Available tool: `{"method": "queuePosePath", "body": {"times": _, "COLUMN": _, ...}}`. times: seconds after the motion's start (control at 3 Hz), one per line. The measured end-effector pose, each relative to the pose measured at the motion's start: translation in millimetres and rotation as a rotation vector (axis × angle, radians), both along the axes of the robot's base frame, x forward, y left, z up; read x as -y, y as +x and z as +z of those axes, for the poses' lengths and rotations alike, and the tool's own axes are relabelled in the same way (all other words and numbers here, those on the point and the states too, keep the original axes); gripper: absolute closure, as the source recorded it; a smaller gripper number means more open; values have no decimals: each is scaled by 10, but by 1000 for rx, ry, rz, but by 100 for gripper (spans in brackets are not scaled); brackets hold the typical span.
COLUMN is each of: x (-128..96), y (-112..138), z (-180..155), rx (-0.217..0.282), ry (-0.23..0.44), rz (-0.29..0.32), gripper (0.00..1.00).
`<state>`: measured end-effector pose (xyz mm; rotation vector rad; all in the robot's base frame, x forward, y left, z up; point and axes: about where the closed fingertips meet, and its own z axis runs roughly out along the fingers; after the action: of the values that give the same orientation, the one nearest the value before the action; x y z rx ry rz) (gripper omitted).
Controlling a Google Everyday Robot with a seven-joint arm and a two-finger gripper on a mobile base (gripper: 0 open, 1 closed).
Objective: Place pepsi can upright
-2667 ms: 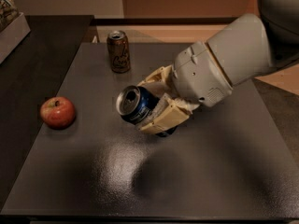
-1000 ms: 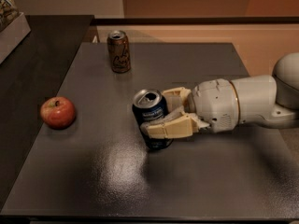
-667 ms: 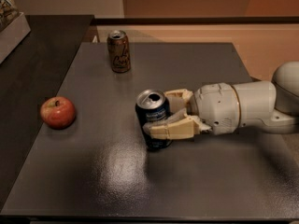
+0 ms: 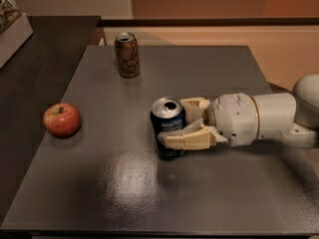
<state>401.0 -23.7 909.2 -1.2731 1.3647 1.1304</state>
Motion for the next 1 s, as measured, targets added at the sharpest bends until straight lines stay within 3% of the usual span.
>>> {"method": "queuePosePath", "body": {"times": 1.0, "x": 118, "y": 65, "z": -114, "rx": 8, "ry": -18, "rz": -2, "gripper": 13}}
